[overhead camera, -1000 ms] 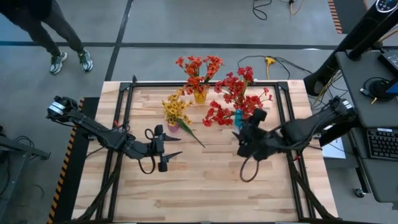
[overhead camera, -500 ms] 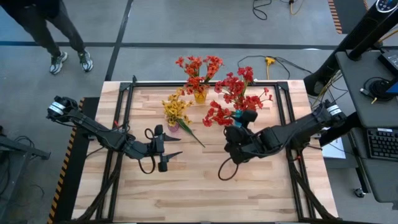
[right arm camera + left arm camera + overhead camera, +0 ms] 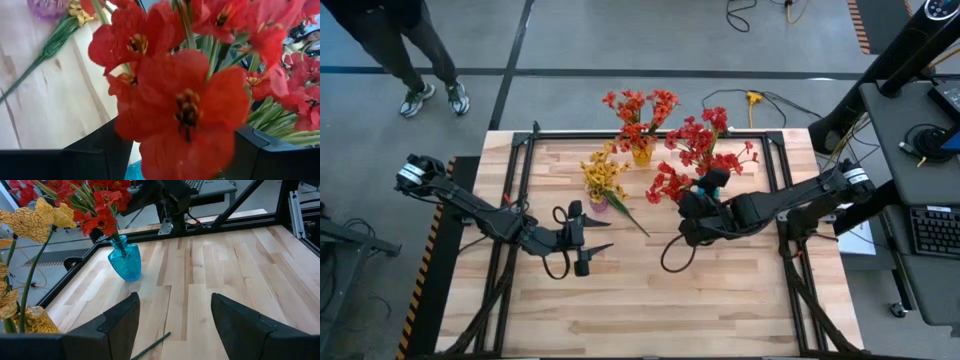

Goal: Sort flowers into vase by color
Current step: Put the red flower into the blue vase

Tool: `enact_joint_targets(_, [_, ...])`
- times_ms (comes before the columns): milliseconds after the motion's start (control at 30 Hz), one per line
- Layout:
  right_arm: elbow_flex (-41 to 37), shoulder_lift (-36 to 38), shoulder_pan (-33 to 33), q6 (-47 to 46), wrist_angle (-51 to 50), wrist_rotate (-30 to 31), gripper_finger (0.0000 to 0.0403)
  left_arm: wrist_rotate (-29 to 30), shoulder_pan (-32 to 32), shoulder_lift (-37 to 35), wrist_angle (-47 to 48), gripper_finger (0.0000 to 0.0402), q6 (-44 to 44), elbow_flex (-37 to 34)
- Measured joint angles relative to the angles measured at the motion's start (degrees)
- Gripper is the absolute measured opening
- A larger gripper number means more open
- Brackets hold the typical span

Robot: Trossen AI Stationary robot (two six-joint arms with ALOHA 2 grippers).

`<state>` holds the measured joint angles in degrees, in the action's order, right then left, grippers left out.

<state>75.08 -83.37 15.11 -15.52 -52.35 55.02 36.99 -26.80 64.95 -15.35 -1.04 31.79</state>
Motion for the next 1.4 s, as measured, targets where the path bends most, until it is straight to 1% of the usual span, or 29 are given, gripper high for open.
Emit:
enact_joint_targets(167, [-0.03,0.41,-0.6,1.99,2.2,-0.3,0.0228,0.01,0.02,0.0,-0.02,0.0227,0.0,0.0])
enact_joint_targets(267, [-0.03,0.42,-1.01,2.7,2.8,-1.07,0.0215,0.02,0.01,0.0,-0.02,0.0227,0.02,0.0])
enact_joint_targets(633, [0.21,0.44,-1.27,3.12,3.2,-1.15,0.0122,0.02,0.01,0.0,0.0,0.0227,0.02,0.0])
enact_joint_targets(833, [0.25,0.44,-1.29,3.61,3.18,-1.08,0.0086,0.02,0.01,0.0,0.0,0.0227,0.04,0.0])
enact_joint_targets(1000, [0.25,1.59,-1.43,3.68,2.57,-1.08,0.0072,0.02,0.01,0.0,0.0,0.0227,0.04,0.0])
enact_joint_targets(1167, [0.25,4.75,-1.59,3.53,1.98,-1.04,0.0071,0.02,0.02,0.0,0.02,0.0227,0.04,0.0])
enact_joint_targets(1400, [-0.3,9.4,-1.59,-0.34,1.48,-1.08,0.007,0.03,0.0,0.0,0.04,0.0227,0.04,0.0])
